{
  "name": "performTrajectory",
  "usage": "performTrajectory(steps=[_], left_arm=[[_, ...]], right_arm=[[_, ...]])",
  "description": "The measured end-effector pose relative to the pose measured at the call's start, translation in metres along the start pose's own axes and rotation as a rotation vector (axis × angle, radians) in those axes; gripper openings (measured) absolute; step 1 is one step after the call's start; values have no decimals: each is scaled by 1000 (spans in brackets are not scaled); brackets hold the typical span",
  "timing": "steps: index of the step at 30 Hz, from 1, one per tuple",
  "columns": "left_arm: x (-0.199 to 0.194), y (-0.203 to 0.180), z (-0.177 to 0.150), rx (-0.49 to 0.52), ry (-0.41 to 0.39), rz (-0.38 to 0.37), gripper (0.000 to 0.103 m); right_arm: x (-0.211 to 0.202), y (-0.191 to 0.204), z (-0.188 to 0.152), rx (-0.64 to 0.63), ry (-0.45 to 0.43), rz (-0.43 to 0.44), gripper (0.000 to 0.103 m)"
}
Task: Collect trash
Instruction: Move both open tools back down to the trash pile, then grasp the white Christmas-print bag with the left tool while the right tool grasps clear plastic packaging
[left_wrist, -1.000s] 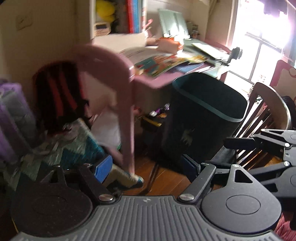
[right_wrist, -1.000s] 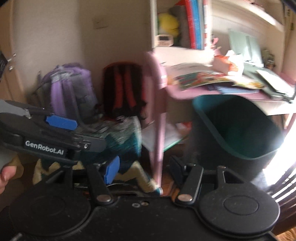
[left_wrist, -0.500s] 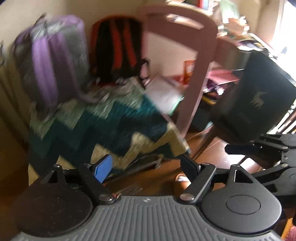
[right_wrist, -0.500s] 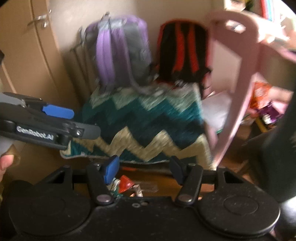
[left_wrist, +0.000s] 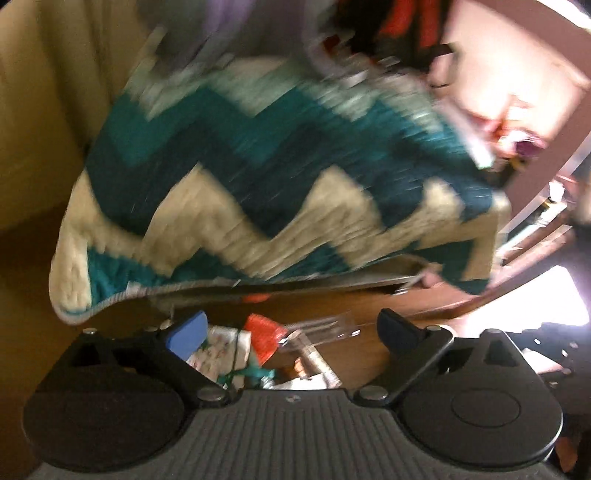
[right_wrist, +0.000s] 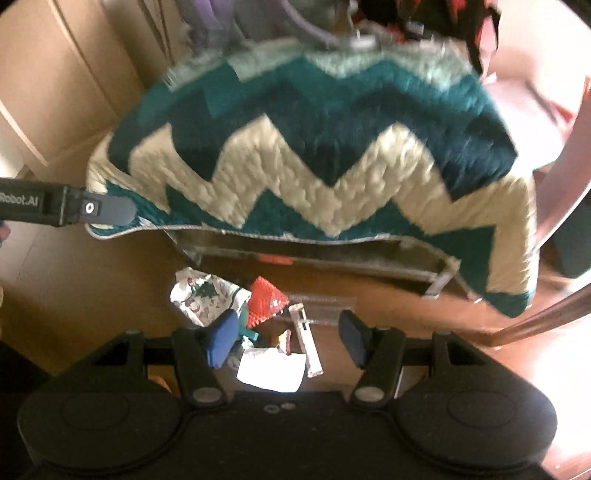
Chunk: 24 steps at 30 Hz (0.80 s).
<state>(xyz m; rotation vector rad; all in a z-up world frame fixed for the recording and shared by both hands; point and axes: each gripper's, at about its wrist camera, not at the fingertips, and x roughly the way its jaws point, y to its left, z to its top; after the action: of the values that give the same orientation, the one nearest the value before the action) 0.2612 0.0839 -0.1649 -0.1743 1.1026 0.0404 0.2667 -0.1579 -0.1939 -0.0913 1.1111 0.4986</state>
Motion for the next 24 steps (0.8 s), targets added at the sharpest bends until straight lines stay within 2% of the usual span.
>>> performTrajectory(steps=[3, 15, 20, 24], left_arm=[[40, 25, -5, -101, 60, 61, 99], [199, 130, -55, -605, 312, 171, 99], [250, 166, -84, -744, 397, 223, 99], [286, 186, -106, -828, 467, 237, 99]], right_arm=[[40, -5, 1, 14, 39, 2, 60], [192, -41, -5, 179, 227, -34, 60], [245, -70, -14, 330, 268, -60, 60], [280, -89, -21, 418, 302, -87, 60]])
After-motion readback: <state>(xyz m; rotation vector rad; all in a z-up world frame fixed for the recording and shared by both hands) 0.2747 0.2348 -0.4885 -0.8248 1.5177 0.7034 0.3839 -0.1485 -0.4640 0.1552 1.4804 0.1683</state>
